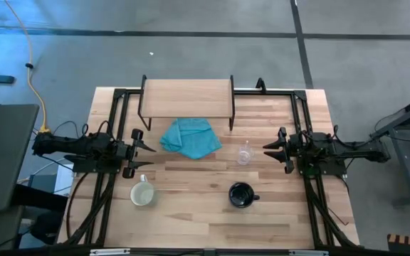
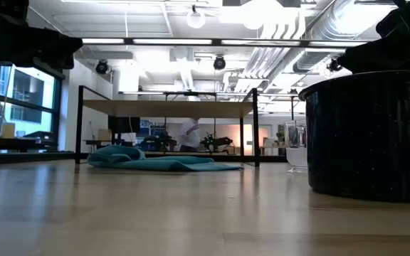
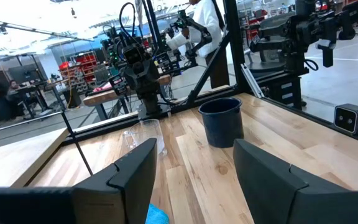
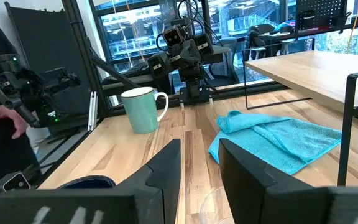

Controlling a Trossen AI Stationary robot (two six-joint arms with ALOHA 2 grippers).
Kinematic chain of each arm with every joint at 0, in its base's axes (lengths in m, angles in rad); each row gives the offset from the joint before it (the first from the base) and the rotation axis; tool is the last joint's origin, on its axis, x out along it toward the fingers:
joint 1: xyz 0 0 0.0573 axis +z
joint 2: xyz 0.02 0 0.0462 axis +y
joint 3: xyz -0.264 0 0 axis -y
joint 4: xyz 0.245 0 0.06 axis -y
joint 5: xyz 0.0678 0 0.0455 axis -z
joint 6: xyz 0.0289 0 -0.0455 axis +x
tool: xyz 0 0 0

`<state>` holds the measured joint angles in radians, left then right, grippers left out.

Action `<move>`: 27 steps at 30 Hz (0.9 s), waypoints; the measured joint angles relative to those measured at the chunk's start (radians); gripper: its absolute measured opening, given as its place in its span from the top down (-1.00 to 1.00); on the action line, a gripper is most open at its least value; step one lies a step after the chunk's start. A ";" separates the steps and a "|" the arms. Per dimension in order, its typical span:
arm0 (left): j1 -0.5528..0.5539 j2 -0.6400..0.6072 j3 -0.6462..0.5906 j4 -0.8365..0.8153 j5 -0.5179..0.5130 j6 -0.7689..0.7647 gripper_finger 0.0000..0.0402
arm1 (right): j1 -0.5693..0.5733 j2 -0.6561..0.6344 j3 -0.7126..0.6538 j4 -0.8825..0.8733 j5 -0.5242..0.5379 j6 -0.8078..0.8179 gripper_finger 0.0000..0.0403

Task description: Stack small to large cups/mugs on shelf

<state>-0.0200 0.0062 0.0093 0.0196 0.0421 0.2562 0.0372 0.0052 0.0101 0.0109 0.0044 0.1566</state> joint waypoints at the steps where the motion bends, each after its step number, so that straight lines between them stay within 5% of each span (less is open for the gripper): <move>1: 0.000 0.000 0.000 0.000 0.000 0.000 0.00 | 0.000 0.000 0.000 0.000 0.000 0.000 0.50; 27: 0.000 0.000 0.000 -0.002 -0.009 -0.131 0.00 | 0.000 0.000 0.000 0.000 0.000 0.000 0.50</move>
<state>-0.0200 0.0063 0.0090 0.0174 0.0334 0.1253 0.0372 0.0052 0.0101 0.0105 0.0044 0.1569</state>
